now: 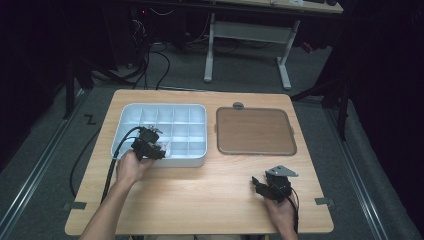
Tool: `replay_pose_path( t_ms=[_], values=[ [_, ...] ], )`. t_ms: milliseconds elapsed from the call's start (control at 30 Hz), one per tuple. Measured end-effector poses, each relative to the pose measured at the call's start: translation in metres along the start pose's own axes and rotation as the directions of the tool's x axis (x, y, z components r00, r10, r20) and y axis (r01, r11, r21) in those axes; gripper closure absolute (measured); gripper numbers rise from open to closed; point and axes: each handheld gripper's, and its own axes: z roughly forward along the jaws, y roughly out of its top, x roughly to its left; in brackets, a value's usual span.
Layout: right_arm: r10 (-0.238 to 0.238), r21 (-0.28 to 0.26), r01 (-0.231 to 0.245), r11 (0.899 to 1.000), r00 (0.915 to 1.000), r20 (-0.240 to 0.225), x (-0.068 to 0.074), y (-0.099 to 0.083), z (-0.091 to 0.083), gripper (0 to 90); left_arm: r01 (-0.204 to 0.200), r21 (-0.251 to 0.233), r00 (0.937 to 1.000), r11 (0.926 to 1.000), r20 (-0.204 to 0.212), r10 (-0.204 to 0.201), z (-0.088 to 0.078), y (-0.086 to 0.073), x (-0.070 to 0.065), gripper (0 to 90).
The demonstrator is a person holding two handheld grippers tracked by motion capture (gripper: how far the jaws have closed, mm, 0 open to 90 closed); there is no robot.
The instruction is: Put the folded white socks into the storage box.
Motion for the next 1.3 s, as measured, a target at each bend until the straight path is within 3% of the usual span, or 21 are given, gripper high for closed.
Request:
replay_pose_path(
  t_ms=[133, 400, 567, 667, 1000, 1100, 1300],
  values=[
    [0.000, 0.000, 0.000, 1.000, 1.0000, 0.001, 0.000, 0.000, 0.000, 39.8, 0.020, -0.028, 0.9994, 0.9994, 0.028, -0.019, -0.010, 0.003, 0.000, 53.0],
    [0.001, 0.000, -0.001, 1.000, 1.0000, 0.001, 0.000, 0.000, 0.000, 39.7, 0.086, -0.079, 0.9945, 0.9931, 0.066, -0.081, -0.023, 0.010, 0.003, 50.3],
    [0.002, 0.000, -0.002, 1.000, 1.0000, 0.002, 0.000, 0.000, 0.000, 39.5, 0.100, -0.132, 0.9912, 0.9861, 0.099, -0.088, -0.038, 0.015, 0.000, 49.3],
    [0.002, 0.000, -0.002, 1.000, 1.0000, 0.002, 0.000, 0.000, 0.000, 39.5, 0.110, -0.135, 0.9901, 0.9847, 0.102, -0.097, -0.041, 0.016, 0.002, 49.2],
    [0.003, 0.001, -0.003, 1.000, 1.0000, 0.002, 0.000, 0.000, 0.000, 39.4, 0.187, -0.185, 0.9752, 0.9649, 0.154, -0.159, -0.061, 0.015, 0.005, 45.7],
    [0.003, 0.001, -0.003, 1.000, 1.0000, 0.002, 0.000, 0.000, 0.000, 39.5, 0.183, -0.199, 0.9758, 0.9628, 0.156, -0.153, -0.066, 0.013, 0.005, 45.3],
    [0.003, 0.001, -0.003, 1.000, 1.0000, 0.002, 0.000, 0.000, 0.000, 39.4, 0.202, -0.233, 0.9701, 0.9513, 0.181, -0.162, -0.077, 0.011, 0.004, 44.7]
  ],
)
